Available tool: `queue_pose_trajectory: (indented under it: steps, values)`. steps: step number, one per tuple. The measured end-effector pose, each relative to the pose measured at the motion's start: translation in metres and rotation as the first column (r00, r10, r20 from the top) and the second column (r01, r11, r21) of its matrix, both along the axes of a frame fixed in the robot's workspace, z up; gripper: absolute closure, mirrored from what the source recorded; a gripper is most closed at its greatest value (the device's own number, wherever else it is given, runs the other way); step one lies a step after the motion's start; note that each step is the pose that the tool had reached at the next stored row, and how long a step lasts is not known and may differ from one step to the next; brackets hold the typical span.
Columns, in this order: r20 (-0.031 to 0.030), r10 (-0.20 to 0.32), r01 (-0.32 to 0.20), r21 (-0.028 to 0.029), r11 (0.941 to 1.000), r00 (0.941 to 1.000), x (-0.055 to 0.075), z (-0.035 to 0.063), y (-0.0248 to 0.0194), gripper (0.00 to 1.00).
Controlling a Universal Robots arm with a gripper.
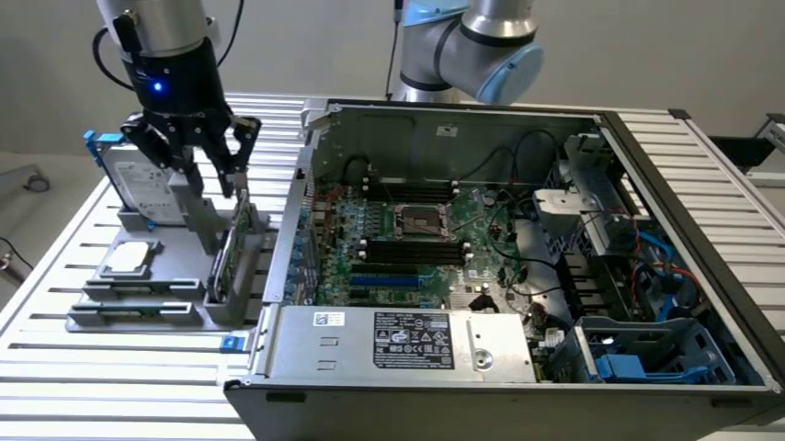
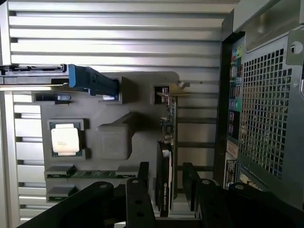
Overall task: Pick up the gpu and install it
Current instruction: 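Pick up the gpu and move the gpu toward the slot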
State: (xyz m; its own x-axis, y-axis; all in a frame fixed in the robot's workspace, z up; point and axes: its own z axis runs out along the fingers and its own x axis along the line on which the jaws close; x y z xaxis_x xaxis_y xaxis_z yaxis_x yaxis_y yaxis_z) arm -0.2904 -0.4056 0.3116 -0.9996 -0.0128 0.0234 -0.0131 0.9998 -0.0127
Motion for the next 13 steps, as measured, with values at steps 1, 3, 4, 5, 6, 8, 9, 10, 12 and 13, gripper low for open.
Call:
queue_pose_trajectory:
  steps: [1,3,4,5,6,8,9,10,12,13]
  values:
    - [-0.0001,0.0,0.0,0.0,1.0,1.0,0.0,-0.0018,-0.0007,0.58]
    - [-0.0001,0.0,0.0,0.0,1.0,1.0,0.001,-0.0055,-0.0021,0.58]
    - [0.0,0.0,0.0,-0.0001,1.0,1.0,0.001,-0.0073,-0.0028,0.58]
    - [0.0,0.0,0.0,0.0,1.0,1.0,0.001,-0.0091,-0.0035,0.58]
    - [0.0,0.0,0.0,0.0,1.0,1.0,0.001,-0.011,-0.0042,0.58]
    - [0.0,0.0,0.0,0.0,1.0,1.0,0.001,-0.0146,-0.0055,0.58]
    - [0.0,0.001,-0.001,0.0,1.0,1.0,0.002,-0.0163,-0.0062,0.58]
    - [0.0,0.001,-0.001,0.0,1.0,1.0,0.002,-0.0182,-0.0068,0.58]
    - [0.0,0.001,-0.001,0.0,1.0,1.0,0.002,-0.0219,-0.008,0.58]
    - [0.0,0.001,-0.001,0.0,1.0,1.0,0.002,-0.0236,-0.0085,0.58]
